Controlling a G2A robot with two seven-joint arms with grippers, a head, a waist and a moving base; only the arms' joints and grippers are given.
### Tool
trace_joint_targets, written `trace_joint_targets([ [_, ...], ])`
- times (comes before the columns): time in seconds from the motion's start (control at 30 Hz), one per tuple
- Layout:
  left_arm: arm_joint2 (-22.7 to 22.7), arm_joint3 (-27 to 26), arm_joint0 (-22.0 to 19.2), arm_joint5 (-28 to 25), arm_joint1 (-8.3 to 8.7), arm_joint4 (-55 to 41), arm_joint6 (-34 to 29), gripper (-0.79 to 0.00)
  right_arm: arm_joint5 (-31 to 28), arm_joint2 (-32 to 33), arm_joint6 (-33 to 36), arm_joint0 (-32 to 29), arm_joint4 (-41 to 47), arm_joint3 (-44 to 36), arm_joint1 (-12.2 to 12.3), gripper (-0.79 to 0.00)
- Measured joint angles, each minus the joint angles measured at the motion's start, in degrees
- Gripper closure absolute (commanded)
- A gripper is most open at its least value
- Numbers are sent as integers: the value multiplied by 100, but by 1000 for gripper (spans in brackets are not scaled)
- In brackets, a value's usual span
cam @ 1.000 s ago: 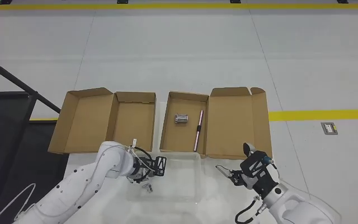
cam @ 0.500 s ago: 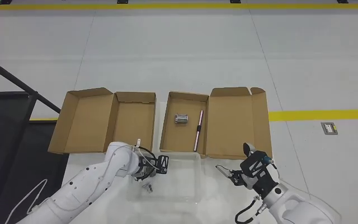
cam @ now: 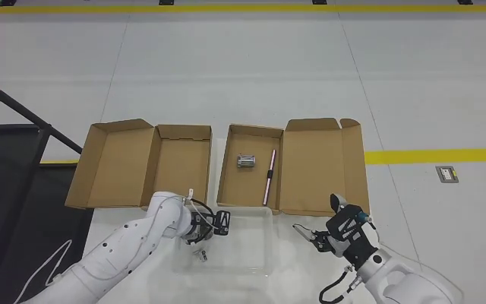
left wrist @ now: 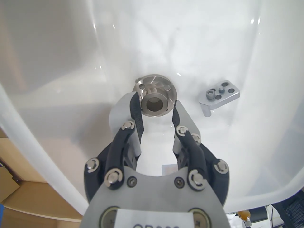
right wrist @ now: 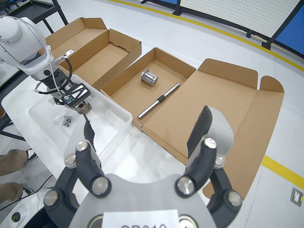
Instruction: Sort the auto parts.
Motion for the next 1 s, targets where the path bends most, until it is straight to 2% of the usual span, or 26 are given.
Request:
trace_joint_targets([
  [0.2,3,92,13,11,-60,34,46,-139,0,0,0,0,0,0,0,-785],
  [0.23,0,99,16,12,-67,41,48,-95,0,0,0,0,0,0,0,-785],
  [0.27,-8,105,23,18,-73,47,52,0,0,0,0,0,0,0,0,-785],
  [0.43,-111,44,56,9,-65,35,126,0,0,0,0,0,0,0,0,-785],
  [0.63,-448,-379,181,-110,79,-47,159,0,0,0,0,0,0,0,0,-785],
  [0.83,-1126,-1179,494,-207,376,-289,130,0,0,0,0,0,0,0,0,-785],
  [1.0,-2178,-1965,981,-55,746,-384,183,0,0,0,0,0,0,0,0,-785],
])
